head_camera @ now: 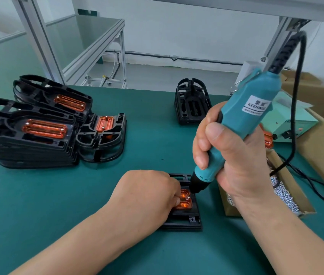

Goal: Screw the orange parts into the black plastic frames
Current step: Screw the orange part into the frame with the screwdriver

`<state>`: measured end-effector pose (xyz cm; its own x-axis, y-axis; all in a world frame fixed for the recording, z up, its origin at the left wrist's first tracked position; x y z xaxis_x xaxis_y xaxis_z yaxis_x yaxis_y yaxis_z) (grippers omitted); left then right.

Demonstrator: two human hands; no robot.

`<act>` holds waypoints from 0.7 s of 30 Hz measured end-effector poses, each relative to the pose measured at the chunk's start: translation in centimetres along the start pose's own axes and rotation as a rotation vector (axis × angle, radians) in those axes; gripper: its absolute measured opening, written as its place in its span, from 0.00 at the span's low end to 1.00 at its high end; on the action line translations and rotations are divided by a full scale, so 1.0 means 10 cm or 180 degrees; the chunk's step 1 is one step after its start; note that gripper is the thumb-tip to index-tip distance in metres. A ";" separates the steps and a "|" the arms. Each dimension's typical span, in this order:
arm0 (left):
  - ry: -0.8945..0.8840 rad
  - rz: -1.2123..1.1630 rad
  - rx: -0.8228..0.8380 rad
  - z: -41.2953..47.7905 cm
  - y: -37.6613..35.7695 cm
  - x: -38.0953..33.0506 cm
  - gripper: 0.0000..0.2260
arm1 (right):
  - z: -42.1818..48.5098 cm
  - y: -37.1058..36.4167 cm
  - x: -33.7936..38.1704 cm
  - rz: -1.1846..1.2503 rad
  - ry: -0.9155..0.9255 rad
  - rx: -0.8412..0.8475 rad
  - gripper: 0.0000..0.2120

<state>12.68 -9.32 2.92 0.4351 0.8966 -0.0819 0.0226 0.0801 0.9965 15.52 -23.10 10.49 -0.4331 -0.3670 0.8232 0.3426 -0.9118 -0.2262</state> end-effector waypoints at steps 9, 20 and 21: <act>-0.0031 -0.0023 -0.0044 0.00 0.00 -0.01 0.10 | -0.02 -0.04 -0.02 0.0177 0.0008 0.0266 0.03; -0.0128 0.0068 -0.0178 -0.01 0.00 -0.02 0.10 | 0.04 0.01 0.23 0.0313 0.0494 0.0096 0.13; -0.0147 0.0043 -0.0201 -0.02 0.01 -0.02 0.10 | 0.04 0.07 0.21 0.0298 0.0447 -0.0094 0.13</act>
<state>12.40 -9.39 3.03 0.4761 0.8769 -0.0663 -0.0397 0.0967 0.9945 15.18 -24.43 12.28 -0.5134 -0.4709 0.7174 0.3633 -0.8766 -0.3154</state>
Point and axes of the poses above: each hand's wrist, its own z-axis towards the middle knuckle, its own y-axis out of the back of the hand, x = y × z, the point moved 6 cm from there along z, towards the middle knuckle, and after that the axes turned 3 degrees about z, right-handed, at the moved point
